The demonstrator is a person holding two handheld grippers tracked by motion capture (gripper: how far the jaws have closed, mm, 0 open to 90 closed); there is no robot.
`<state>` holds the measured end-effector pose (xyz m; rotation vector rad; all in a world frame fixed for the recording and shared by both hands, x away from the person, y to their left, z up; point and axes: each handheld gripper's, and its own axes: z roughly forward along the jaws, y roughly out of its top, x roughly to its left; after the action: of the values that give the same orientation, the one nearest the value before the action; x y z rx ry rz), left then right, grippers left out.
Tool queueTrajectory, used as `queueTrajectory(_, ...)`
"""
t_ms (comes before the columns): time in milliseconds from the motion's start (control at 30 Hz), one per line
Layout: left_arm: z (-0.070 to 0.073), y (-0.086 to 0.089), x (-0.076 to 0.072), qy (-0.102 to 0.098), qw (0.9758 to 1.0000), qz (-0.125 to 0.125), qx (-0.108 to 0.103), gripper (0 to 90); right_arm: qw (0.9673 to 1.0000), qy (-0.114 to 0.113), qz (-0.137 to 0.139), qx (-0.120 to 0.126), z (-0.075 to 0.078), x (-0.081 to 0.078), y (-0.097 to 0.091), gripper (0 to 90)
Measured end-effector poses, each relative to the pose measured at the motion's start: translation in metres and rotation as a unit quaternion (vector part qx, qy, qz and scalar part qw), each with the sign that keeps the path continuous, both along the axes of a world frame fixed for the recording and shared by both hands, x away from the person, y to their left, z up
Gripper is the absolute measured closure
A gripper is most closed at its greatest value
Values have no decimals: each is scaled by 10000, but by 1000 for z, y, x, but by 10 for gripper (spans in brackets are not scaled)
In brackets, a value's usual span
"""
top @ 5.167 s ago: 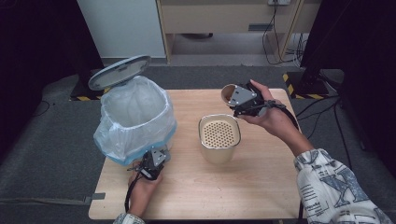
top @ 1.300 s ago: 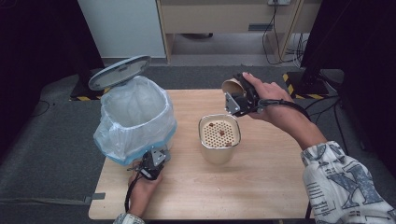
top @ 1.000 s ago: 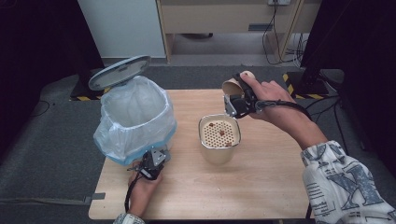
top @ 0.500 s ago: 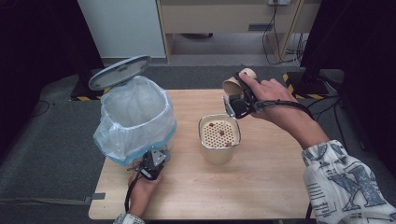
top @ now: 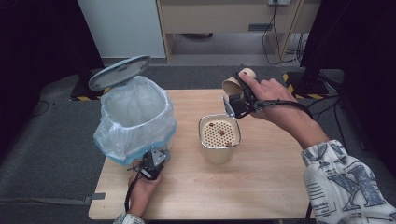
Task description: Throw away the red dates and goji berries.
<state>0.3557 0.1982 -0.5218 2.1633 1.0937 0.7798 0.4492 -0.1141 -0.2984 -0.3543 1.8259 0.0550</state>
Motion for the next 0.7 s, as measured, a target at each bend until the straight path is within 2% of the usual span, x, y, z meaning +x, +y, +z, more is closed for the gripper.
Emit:
queueTrajectory(200,0,0,0,1,10000,-1,-5,897,9998,-140,-4,-139,5,-2,2,342)
queueTrajectory(300,0,0,0,1,10000,-2,-3,897,9989,-265,12,-379,4,-2,4,343)
queueTrajectory(367,0,0,0,1,10000,-3,-6,897,9987,-304,34,-416,3,-2,4,343)
queueTrajectory(400,0,0,0,0,10000,-4,-7,897,9977,-368,46,-573,1,-1,5,344)
queueTrajectory(433,0,0,0,3,10000,-5,-6,897,9974,-376,46,-607,0,-1,5,344)
queueTrajectory(700,0,0,0,4,10000,-3,-8,897,9980,-360,-7,-513,4,-1,3,344)
